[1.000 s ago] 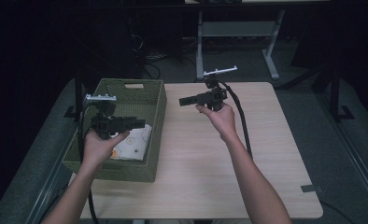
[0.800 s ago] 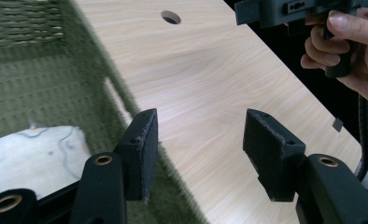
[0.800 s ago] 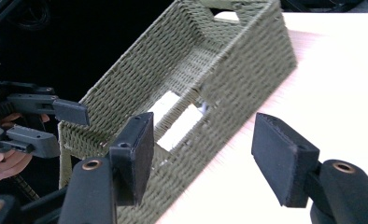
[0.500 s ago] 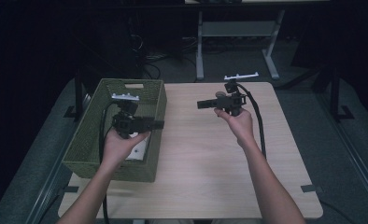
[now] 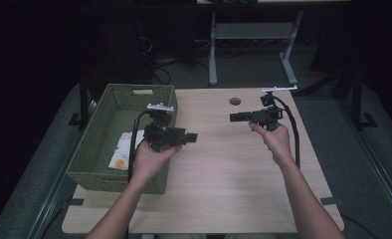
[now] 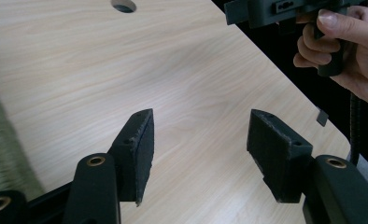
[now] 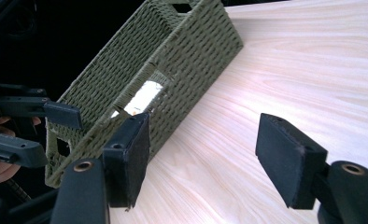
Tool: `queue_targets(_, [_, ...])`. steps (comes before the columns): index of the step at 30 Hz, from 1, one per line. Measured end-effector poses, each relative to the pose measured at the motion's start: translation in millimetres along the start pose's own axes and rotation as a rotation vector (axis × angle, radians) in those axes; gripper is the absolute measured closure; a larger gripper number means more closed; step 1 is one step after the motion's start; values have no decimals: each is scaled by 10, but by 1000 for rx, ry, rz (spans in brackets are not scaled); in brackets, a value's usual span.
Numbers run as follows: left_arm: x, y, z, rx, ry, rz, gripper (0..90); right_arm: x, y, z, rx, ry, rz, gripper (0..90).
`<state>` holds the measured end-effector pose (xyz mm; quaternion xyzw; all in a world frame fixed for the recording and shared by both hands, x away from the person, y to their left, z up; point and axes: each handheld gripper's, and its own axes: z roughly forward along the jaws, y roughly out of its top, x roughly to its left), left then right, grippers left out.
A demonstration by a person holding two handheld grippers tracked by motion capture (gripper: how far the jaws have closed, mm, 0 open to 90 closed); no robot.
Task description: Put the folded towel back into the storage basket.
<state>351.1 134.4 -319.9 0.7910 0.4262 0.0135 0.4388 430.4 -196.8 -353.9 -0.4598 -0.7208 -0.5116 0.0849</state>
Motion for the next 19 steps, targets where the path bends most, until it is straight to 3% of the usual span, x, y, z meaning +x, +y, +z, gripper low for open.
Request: queue_targets(19, [-403,-22,490,58,-43,56,375,-385,-454,-485,-19,-32,56,324])
